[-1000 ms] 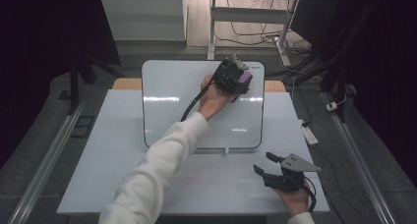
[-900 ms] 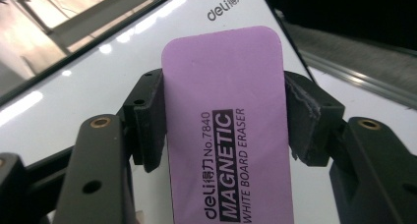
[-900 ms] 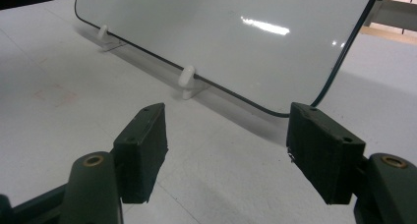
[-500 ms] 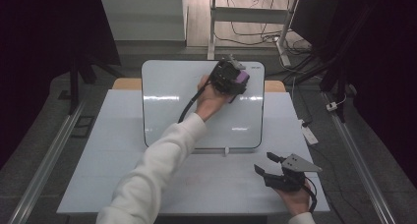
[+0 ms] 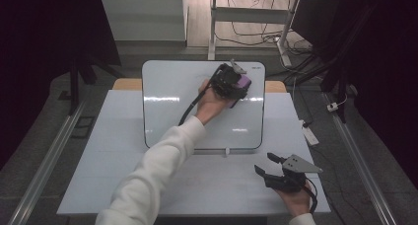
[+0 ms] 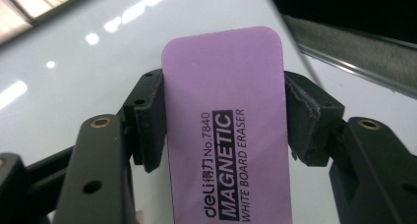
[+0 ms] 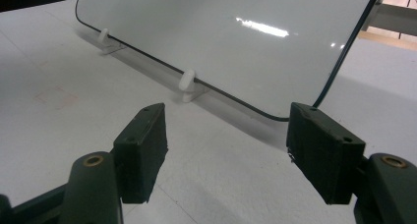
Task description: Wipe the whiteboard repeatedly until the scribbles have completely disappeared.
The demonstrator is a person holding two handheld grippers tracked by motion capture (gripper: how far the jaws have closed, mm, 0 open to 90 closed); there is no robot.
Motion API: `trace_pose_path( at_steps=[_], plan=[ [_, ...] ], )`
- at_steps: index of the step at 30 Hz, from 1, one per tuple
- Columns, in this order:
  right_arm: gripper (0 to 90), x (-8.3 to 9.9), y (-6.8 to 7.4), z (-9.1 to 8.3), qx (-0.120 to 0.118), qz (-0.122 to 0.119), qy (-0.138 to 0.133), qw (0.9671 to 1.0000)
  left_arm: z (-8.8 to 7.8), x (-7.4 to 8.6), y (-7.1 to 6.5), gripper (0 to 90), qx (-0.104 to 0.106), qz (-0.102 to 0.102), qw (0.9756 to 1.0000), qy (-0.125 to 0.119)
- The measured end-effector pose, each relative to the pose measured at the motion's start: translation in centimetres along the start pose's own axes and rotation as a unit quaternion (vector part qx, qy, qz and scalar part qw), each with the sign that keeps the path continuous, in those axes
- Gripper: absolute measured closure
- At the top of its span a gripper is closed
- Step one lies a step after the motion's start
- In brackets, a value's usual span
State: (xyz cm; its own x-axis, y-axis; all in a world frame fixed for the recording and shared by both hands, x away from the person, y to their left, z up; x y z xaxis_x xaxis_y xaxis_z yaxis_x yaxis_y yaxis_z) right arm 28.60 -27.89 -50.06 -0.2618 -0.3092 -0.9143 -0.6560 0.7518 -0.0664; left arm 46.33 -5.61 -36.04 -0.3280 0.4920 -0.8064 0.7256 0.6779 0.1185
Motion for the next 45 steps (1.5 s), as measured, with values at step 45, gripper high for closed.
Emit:
trace_pose_path(
  at_steps=[45],
  plan=[
    [31.2,-0.2,0.0,0.2,0.0,-0.004,0.0,1.0,-3.9,3.3,4.1,39.5,-0.043,-0.06,0.9969,-0.027]
  ],
)
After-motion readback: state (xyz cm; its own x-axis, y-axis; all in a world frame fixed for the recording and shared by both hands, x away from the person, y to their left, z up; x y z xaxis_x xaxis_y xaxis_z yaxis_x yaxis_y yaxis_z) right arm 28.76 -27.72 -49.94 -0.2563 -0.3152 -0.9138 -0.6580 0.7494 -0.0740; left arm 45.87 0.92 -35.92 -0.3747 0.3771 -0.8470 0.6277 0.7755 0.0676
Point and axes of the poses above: each handheld gripper's, and its own axes: z roughly forward along the jaws, x roughly out of its underside, y roughly to its left, the point moved 1 cm from there along z, roughly forward along the jaws, and after that the axes turned 4 degrees about x, right-handed, at the moved point
